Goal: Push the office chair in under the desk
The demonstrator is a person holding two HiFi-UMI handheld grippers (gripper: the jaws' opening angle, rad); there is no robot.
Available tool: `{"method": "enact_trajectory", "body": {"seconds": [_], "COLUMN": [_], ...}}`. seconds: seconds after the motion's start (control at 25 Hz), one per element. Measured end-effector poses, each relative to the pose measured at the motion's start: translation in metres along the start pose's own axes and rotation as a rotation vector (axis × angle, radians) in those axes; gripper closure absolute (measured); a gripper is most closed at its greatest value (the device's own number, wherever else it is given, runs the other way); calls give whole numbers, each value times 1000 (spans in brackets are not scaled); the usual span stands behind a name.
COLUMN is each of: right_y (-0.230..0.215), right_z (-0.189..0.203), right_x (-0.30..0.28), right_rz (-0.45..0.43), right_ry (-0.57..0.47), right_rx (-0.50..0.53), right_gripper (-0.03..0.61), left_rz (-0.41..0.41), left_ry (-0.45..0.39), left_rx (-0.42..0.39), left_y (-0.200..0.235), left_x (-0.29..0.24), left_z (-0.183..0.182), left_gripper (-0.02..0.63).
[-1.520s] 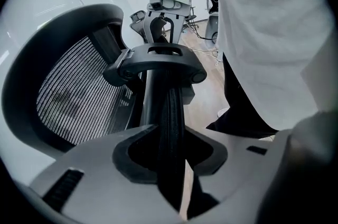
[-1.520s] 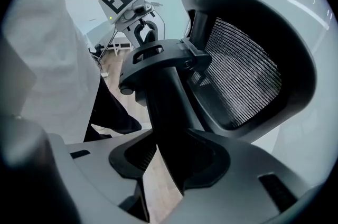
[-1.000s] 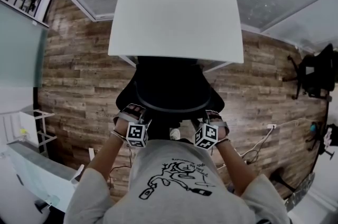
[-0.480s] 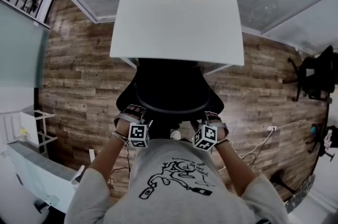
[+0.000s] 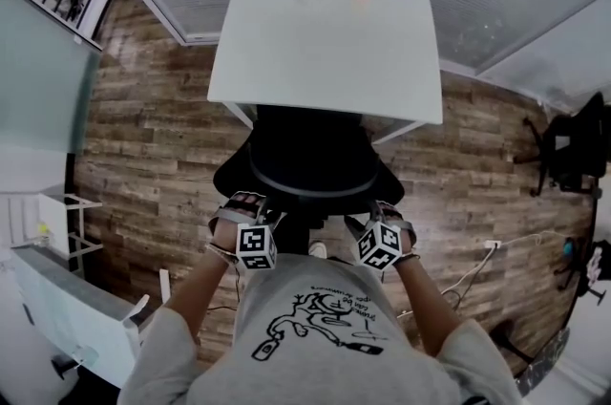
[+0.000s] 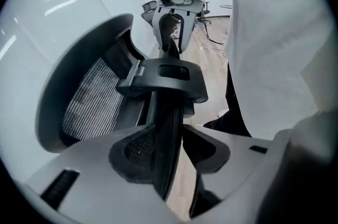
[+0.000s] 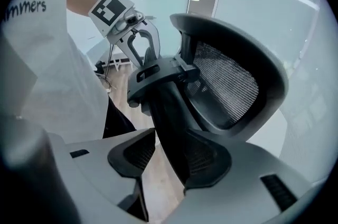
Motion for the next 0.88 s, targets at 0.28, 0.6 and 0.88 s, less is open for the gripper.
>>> {"method": "enact_trajectory", "body": {"seconds": [0.28, 0.6, 0.88], "right_y": [-4, -10, -3], "right_z": [-27, -76, -127], "right_x": [37, 101, 161], "right_rz": [-7, 60, 96], "right_ry": [-190, -581, -801], "right_rx": [-77, -305, -339], "right_gripper": [403, 456, 497], "left_rz": [-52, -136, -215], "left_ry": [-105, -365, -570], "left_rx": [311, 886, 1071], "left_y": [28, 86, 128], "left_x": [32, 75, 134], "left_z": [-29, -60, -86], "left_gripper": [480, 565, 603]}}
Point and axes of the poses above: the fingertips, and each gripper's own axes: x backward along the fingers, y to its left, z out of its underside, the point moved 5 cm from there along x, backward along the fingers, and after that the axes turned 15 degrees about -z, right-handed, at the moved point
